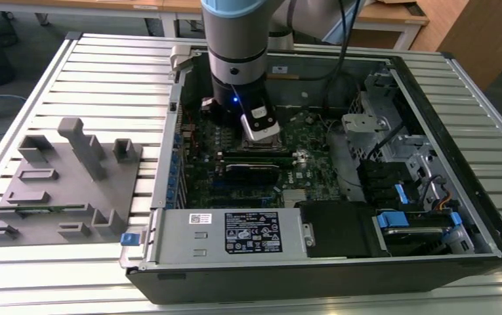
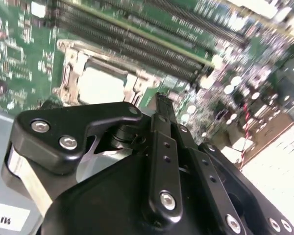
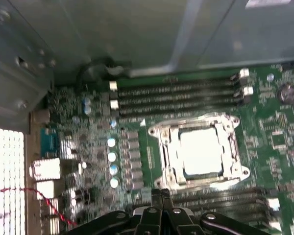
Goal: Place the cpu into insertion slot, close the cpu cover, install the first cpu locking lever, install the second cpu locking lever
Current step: 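Install the second cpu locking lever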
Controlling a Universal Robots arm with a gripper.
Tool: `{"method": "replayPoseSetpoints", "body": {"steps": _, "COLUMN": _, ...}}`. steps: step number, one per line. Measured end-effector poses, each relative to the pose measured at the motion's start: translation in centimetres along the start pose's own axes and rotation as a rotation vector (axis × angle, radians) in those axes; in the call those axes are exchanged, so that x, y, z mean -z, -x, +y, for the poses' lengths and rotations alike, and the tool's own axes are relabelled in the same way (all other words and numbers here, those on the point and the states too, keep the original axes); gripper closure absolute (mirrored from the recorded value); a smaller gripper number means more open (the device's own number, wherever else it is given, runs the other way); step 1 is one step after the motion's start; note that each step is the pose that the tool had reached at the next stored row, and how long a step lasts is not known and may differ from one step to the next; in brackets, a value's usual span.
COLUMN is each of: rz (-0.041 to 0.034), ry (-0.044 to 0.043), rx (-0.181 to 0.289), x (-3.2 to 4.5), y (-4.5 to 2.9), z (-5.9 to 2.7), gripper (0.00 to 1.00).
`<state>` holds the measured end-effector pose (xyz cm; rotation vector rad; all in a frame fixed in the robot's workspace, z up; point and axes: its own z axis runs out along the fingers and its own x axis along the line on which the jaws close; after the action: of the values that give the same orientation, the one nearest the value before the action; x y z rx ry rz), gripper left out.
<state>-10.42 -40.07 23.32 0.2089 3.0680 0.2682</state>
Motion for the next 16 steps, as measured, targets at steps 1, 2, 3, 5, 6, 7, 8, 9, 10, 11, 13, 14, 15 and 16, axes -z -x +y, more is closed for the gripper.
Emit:
{"method": "replayPoseSetpoints", "body": {"steps": 1, "rz": -0.0031, "ry": -0.0189, "rx": 0.001, "x": -0.01, "y": 0.0, "z": 0.03, "gripper": 0.89}}
{"method": "replayPoseSetpoints", "body": {"steps": 2, "rz": -0.0059, "ry": -0.0365, "rx": 0.002, "x": -0.01, "y": -0.01, "z": 0.05, "gripper": 0.89}}
{"method": "replayPoseSetpoints", "body": {"steps": 3, "rz": -0.0077, "ry": -0.0472, "rx": 0.003, "x": -0.01, "y": -0.01, "z": 0.07, "gripper": 0.89}}
{"method": "replayPoseSetpoints", "body": {"steps": 5, "rz": -0.0091, "ry": -0.0568, "rx": 0.003, "x": -0.03, "y": -0.02, "z": 0.15, "gripper": 0.89}}
{"method": "replayPoseSetpoints", "body": {"steps": 6, "rz": -0.0095, "ry": -0.0595, "rx": 0.004, "x": -0.04, "y": 0.0, "z": 0.21, "gripper": 0.89}}
{"method": "replayPoseSetpoints", "body": {"steps": 7, "rz": -0.0098, "ry": -0.0618, "rx": 0.004, "x": -0.06, "y": 0.07, "z": 0.29, "gripper": 0.89}}
{"method": "replayPoseSetpoints", "body": {"steps": 8, "rz": -0.0101, "ry": -0.0633, "rx": 0.003, "x": -0.09, "y": 0.13, "z": 0.37, "gripper": 0.89}}
{"method": "replayPoseSetpoints", "body": {"steps": 9, "rz": -0.0102, "ry": -0.0638, "rx": 0.003, "x": -0.12, "y": 0.2, "z": 0.46, "gripper": 0.89}}
{"method": "replayPoseSetpoints", "body": {"steps": 10, "rz": -0.0103, "ry": -0.0641, "rx": 0.002, "x": -0.16, "y": 0.31, "z": 0.56, "gripper": 0.89}}
{"method": "replayPoseSetpoints", "body": {"steps": 11, "rz": -0.0105, "ry": -0.0643, "rx": 0.001, "x": -0.21, "y": 0.44, "z": 0.66, "gripper": 0.89}}
{"method": "replayPoseSetpoints", "body": {"steps": 13, "rz": -0.0107, "ry": -0.0645, "rx": -0.001, "x": -0.33, "y": 0.77, "z": 0.9, "gripper": 0.89}}
{"method": "replayPoseSetpoints", "body": {"steps": 14, "rz": -0.0109, "ry": -0.0645, "rx": -0.002, "x": -0.4, "y": 0.96, "z": 1.03, "gripper": 0.89}}
{"method": "replayPoseSetpoints", "body": {"steps": 15, "rz": -0.0111, "ry": -0.0646, "rx": -0.003, "x": -0.46, "y": 1.16, "z": 1.15, "gripper": 0.89}}
{"method": "replayPoseSetpoints", "body": {"steps": 16, "rz": -0.0113, "ry": -0.0646, "rx": -0.004, "x": -0.53, "y": 1.38, "z": 1.25, "gripper": 0.89}}
